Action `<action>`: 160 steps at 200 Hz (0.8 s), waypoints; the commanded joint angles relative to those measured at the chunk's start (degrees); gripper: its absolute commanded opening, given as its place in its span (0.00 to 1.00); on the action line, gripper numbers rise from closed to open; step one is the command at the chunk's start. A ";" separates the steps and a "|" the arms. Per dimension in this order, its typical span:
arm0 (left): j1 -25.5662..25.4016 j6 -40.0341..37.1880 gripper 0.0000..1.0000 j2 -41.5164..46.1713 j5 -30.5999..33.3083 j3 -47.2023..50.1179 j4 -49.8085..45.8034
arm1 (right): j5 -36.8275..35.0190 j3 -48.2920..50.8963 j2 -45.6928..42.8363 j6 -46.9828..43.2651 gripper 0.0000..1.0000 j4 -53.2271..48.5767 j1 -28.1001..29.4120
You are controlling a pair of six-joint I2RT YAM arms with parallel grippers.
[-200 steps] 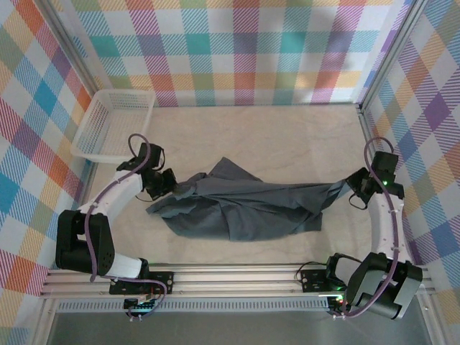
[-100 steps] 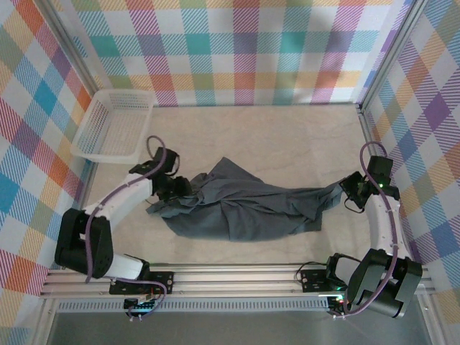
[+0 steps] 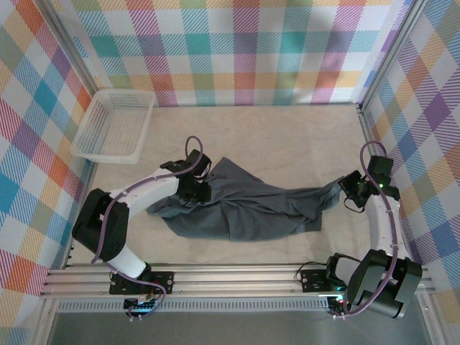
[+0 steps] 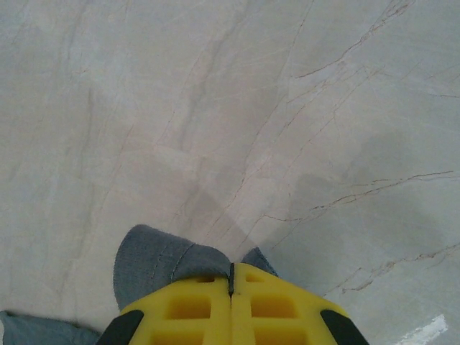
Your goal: Fold the inside-out t-shirt
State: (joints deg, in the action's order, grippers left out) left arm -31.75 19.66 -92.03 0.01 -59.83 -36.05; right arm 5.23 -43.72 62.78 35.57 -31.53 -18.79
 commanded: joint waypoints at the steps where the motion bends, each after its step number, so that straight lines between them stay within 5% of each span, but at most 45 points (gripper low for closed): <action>1: 0.18 -0.15 0.41 -2.31 2.23 -1.69 -1.41 | 0.65 -1.88 -1.42 -0.06 0.00 0.35 -0.11; 42: 3.21 1.51 0.33 -2.27 15.97 -1.78 -4.22 | -4.99 -4.22 -2.55 0.72 0.00 -2.40 -0.19; 80: 11.35 2.20 0.00 3.23 9.82 2.28 -1.94 | -11.91 -8.94 -2.85 1.02 0.00 -4.58 -3.61; 103: 12.76 1.54 0.00 7.94 1.56 5.70 1.37 | -11.61 -9.07 -2.24 1.87 0.00 -4.56 -5.23; 131: 9.14 1.62 0.00 11.40 -18.46 11.07 12.82 | -5.77 -3.70 -4.17 2.76 0.00 -1.64 -5.19; 160: -1.85 5.41 0.25 9.88 -14.60 8.19 16.19 | -1.29 0.25 -6.44 2.05 0.00 -0.98 -5.03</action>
State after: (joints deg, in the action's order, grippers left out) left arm -26.22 22.37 -81.34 -10.26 -49.63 -26.17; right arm -0.58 -45.78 58.41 37.17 -33.28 -23.81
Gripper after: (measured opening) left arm 0.174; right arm 0.047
